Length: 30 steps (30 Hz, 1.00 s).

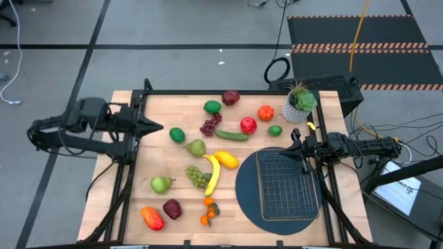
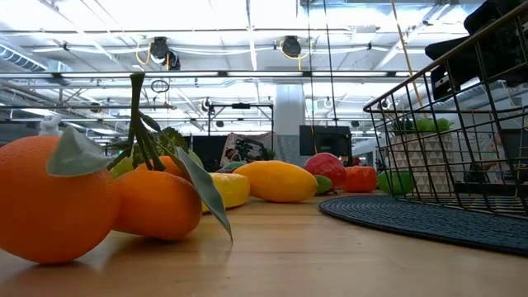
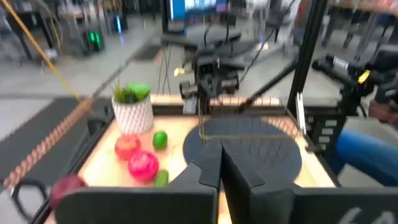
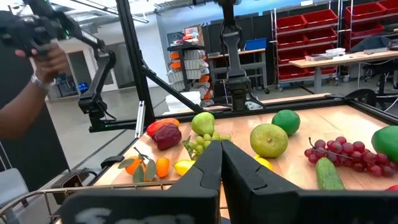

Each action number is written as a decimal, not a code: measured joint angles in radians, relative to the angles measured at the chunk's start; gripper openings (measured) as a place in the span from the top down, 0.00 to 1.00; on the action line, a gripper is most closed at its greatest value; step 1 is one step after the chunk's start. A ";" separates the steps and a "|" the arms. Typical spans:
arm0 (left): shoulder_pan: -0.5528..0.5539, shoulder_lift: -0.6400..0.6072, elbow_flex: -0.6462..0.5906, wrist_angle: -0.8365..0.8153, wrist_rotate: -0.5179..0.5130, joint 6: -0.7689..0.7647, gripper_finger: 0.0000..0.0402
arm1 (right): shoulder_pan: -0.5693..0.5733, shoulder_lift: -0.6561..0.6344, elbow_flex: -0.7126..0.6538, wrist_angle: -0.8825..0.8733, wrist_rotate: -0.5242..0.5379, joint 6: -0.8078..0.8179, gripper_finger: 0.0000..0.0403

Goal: Build produce basket
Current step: Put the bottom left lime into the wire basket

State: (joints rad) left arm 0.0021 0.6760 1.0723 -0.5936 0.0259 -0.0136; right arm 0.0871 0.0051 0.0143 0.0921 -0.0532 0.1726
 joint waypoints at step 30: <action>-0.063 0.387 -0.117 0.344 -0.211 0.112 0.98 | 0.000 0.145 0.208 -0.087 0.169 -0.037 1.00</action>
State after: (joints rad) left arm -0.0605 1.0628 0.9554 -0.2496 -0.1850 0.0986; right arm 0.0872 0.1504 0.2220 0.0054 0.1159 0.1358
